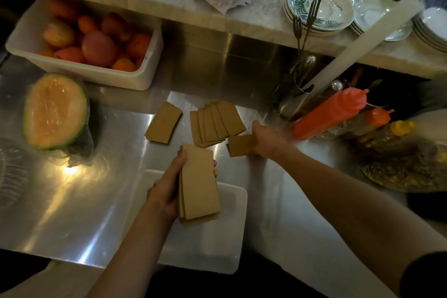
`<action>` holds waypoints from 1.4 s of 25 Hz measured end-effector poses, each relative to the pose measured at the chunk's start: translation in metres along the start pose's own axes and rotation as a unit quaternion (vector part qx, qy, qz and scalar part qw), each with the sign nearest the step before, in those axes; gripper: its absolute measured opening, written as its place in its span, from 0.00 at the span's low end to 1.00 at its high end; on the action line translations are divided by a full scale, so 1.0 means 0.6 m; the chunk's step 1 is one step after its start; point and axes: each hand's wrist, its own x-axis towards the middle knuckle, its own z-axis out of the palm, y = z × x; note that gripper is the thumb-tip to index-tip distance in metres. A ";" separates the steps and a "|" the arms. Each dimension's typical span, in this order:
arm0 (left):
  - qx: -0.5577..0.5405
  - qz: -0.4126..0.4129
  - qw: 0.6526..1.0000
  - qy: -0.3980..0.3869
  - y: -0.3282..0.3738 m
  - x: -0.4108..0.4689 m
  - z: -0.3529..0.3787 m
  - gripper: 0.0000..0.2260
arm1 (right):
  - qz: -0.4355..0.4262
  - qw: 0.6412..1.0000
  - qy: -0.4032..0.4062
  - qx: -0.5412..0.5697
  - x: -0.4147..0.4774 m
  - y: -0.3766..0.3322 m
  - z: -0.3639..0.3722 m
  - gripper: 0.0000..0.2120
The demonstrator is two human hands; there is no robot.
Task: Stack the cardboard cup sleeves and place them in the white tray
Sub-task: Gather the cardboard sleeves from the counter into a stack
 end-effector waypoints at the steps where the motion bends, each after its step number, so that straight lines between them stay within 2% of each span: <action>1: -0.004 -0.007 1.000 -0.001 -0.002 0.002 0.000 0.28 | -0.012 1.000 -0.018 0.016 -0.006 0.007 0.002 0.28; 4: -0.014 -0.011 1.000 -0.014 -0.006 0.001 0.003 0.28 | -0.042 0.995 -0.050 0.075 -0.028 0.026 0.008 0.27; 6: -0.016 -0.005 1.000 -0.020 -0.009 -0.002 0.005 0.27 | -0.041 0.979 -0.061 0.191 -0.041 0.032 0.004 0.21; 8: -0.017 -0.007 1.000 -0.018 -0.009 -0.004 0.005 0.33 | 0.000 0.940 -0.090 0.330 -0.055 0.034 -0.005 0.16; 10: -0.019 -0.025 0.999 -0.019 -0.009 -0.006 0.004 0.41 | 0.024 0.910 -0.093 0.403 -0.067 0.034 -0.008 0.10; 11: -0.020 -0.032 0.999 -0.021 -0.008 -0.007 0.004 0.45 | 0.024 0.909 -0.073 0.410 -0.071 0.032 -0.007 0.07; 14: -0.020 -0.043 0.999 -0.024 -0.007 -0.011 0.007 0.49 | 0.023 0.909 -0.033 0.416 -0.071 0.023 0.007 0.12; 18: -0.020 -0.028 0.999 -0.021 -0.008 -0.015 0.009 0.45 | 0.055 0.879 -0.043 0.471 -0.072 -0.006 -0.012 0.20; 23: -0.021 0.012 1.000 -0.006 -0.008 -0.017 0.002 0.35 | 0.004 0.913 -0.056 0.404 -0.042 -0.024 -0.030 0.26; 26: -0.018 0.021 1.000 -0.006 -0.002 -0.016 0.005 0.29 | -0.004 0.924 -0.046 0.380 -0.007 -0.029 -0.050 0.20; 28: 0.006 0.022 1.000 -0.007 0.003 -0.016 0.007 0.25 | 0.009 0.932 -0.046 0.360 0.016 -0.029 -0.067 0.20; 31: -0.014 0.034 0.999 0.001 0.012 -0.015 0.005 0.25 | -0.007 0.945 -0.068 0.319 0.049 -0.047 -0.085 0.23; 35: -0.049 0.054 0.997 0.004 0.023 -0.011 0.006 0.27 | -0.040 0.971 -0.045 0.230 0.094 -0.071 -0.104 0.27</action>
